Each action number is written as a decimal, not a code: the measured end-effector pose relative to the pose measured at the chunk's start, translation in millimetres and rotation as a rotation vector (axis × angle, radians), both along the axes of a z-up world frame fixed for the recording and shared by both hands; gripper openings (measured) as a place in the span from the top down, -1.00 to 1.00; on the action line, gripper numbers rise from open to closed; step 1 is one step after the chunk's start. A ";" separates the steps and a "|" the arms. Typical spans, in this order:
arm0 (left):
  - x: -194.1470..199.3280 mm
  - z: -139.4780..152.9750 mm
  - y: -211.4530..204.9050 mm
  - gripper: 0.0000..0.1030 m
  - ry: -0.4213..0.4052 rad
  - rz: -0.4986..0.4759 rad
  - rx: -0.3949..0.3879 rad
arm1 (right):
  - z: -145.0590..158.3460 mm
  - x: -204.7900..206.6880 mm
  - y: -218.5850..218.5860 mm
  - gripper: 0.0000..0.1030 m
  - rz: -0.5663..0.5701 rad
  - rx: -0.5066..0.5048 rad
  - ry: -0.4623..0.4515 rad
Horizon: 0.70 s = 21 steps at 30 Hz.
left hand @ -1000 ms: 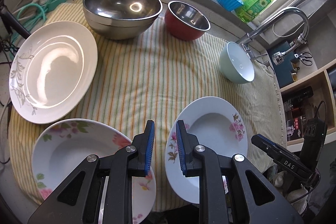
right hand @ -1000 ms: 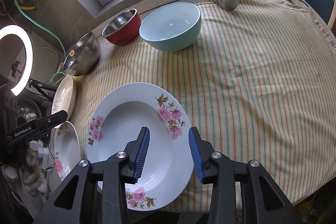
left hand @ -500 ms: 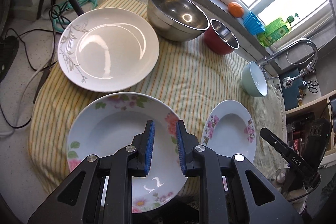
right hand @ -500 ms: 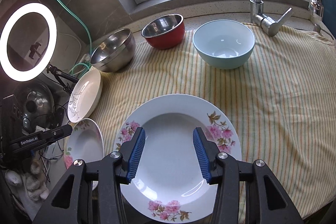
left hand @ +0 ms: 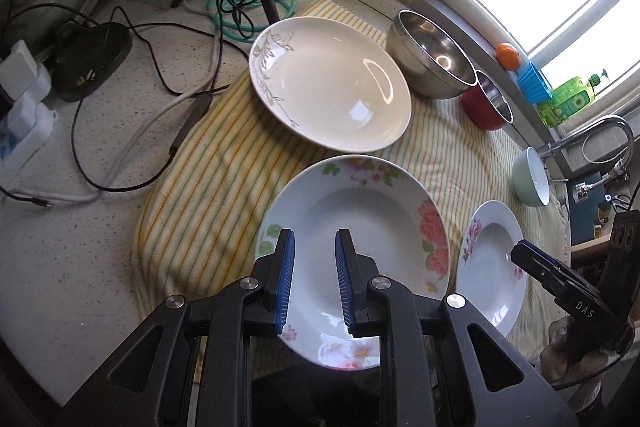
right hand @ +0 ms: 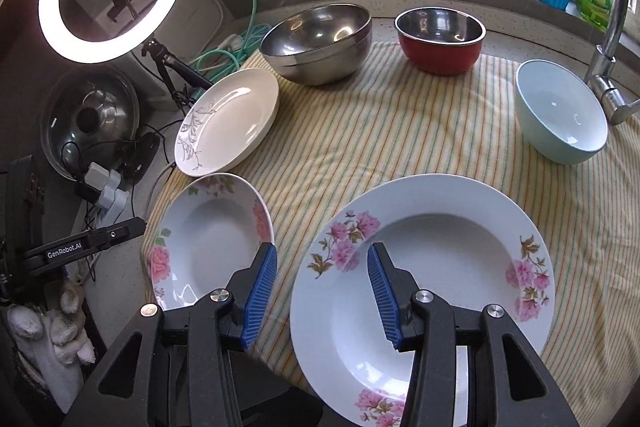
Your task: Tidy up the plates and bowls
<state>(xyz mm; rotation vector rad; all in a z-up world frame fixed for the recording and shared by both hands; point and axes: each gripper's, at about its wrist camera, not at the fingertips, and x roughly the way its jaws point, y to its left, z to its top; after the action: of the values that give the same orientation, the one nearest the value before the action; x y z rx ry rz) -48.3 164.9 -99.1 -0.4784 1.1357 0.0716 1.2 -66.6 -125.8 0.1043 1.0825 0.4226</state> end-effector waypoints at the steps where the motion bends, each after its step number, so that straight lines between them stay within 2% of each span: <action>1: -3.3 -0.8 3.0 0.64 0.002 0.004 0.005 | -1.1 1.1 4.2 0.16 0.011 0.002 0.003; 6: -13.2 -8.5 10.4 0.64 0.025 0.016 0.007 | -9.6 8.1 22.2 0.16 0.049 0.012 0.036; 14: -20.0 -24.4 18.9 0.64 0.063 0.024 -0.017 | -25.1 17.0 44.8 0.43 0.092 0.004 0.078; 21: -18.6 -33.4 21.7 0.64 0.078 0.024 -0.037 | -38.9 24.3 54.9 0.50 0.104 -0.020 0.108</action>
<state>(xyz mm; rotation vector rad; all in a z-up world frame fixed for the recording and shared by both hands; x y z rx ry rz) -66.9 186.6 -132.5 -0.5258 1.2096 0.0908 25.5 -11.7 -164.7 0.0533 1.2021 0.5041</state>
